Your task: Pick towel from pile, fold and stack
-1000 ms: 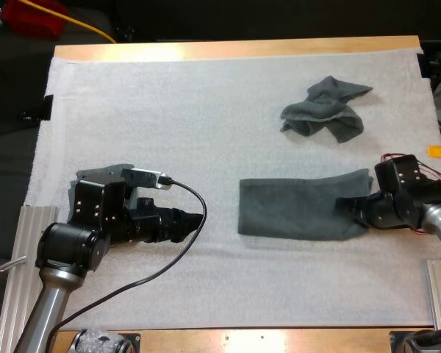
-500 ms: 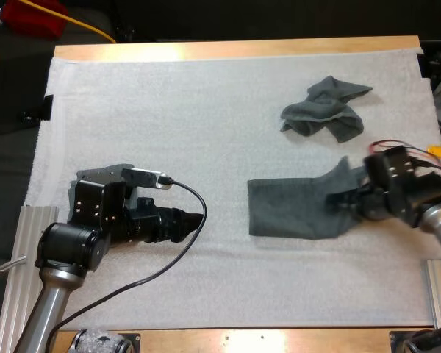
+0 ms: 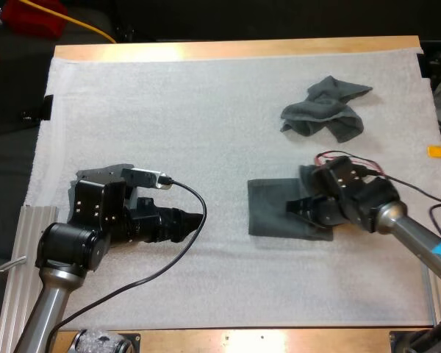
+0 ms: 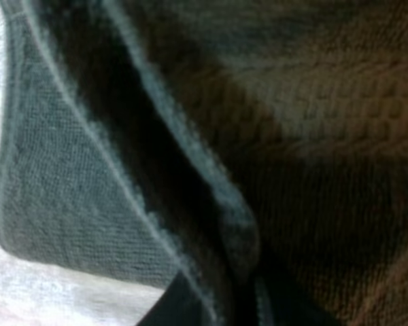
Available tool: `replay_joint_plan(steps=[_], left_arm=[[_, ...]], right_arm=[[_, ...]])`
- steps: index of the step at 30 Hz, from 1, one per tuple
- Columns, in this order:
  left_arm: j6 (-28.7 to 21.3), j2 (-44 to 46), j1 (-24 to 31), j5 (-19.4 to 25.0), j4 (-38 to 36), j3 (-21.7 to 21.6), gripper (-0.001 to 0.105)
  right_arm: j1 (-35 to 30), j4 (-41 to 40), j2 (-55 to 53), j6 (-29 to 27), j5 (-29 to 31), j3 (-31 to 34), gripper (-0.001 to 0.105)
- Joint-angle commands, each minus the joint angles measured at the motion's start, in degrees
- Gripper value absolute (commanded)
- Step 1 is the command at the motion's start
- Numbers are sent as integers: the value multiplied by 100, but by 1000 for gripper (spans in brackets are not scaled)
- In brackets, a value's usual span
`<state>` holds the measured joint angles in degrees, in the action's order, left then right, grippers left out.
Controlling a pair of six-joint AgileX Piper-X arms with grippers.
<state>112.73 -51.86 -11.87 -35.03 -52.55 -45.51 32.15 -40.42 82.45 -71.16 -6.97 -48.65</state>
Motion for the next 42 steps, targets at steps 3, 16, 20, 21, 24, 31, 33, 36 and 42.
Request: replay_joint_plan(steps=[3, 16, 20, 21, 24, 31, 33, 36, 42], left_arm=[[54, 17, 10, -40, 7, -21, 69], [54, 17, 10, -40, 7, -21, 69], [54, 17, 10, -40, 7, -21, 69], [54, 17, 10, -40, 7, -21, 69], [54, 17, 10, -40, 7, -21, 69], [54, 17, 10, -40, 7, -21, 69], [54, 17, 10, -40, 7, -21, 69], [54, 17, 10, -40, 7, -21, 69], [54, 17, 10, -40, 7, -21, 69]], right_arm=[[34, 246, 216, 309, -294, -41, 1], [275, 964, 882, 843, -589, -41, 1], [274, 1099, 987, 958, -663, -41, 3], [274, 1125, 995, 958, -707, -41, 5], [274, 1301, 995, 958, -912, -41, 17], [290, 1784, 841, 937, -1566, -41, 65], [289, 1782, 755, 939, -1491, -41, 65], [324, 1782, 702, 953, -1602, -41, 65], [602, 1855, 729, 955, -1595, -41, 65]])
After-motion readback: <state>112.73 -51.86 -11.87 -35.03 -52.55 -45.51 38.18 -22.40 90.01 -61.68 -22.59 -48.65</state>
